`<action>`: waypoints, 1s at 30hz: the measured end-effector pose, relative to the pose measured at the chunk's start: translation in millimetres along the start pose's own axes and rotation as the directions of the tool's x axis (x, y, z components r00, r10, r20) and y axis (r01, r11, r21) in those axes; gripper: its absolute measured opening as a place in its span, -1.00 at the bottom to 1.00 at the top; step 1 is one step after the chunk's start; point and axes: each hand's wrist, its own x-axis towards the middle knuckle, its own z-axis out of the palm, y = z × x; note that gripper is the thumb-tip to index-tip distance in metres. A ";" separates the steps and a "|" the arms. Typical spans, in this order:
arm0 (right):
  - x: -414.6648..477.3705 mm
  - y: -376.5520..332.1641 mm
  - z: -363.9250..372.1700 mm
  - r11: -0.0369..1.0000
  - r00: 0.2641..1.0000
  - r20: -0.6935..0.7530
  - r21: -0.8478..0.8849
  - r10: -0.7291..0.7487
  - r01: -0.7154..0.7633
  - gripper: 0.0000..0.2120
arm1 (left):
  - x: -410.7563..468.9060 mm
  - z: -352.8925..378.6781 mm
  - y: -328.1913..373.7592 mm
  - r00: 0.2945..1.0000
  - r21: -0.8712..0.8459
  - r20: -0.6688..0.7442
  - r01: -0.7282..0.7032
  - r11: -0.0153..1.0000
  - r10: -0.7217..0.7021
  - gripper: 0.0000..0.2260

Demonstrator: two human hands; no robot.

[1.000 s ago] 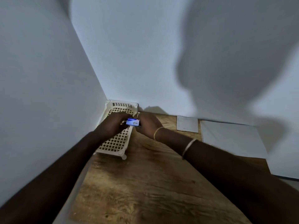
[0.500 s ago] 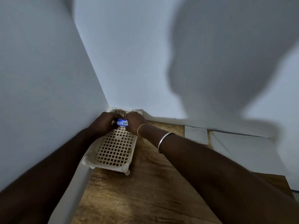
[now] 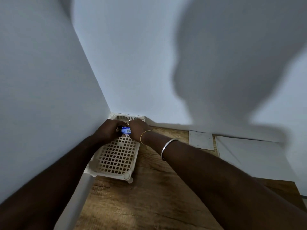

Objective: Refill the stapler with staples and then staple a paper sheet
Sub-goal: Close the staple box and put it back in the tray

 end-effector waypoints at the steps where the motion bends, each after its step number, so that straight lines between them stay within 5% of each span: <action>1: -0.2 -0.7 -1.9 1.000 1.000 0.001 0.000 -0.004 0.004 -0.80 | -0.7 -2.5 1.1 1.000 0.014 -0.005 0.000 1.000 0.000 -0.64; 8: -17.2 -16.2 -15.4 0.998 0.995 -0.084 -0.006 -0.056 0.056 -0.79 | -21.4 -25.7 15.7 0.997 0.018 -0.073 -0.015 1.000 0.016 -0.62; 18: -57.2 -33.0 11.2 0.999 0.985 -0.171 -0.034 -0.027 0.022 -0.78 | -63.5 -22.6 37.8 0.999 0.100 0.033 0.028 0.995 -0.032 -0.63; 30: -71.2 -32.7 38.5 0.995 0.994 -0.112 -0.096 0.003 -0.014 -0.68 | -81.8 7.2 31.7 0.987 0.121 0.035 0.153 0.981 -0.158 -0.65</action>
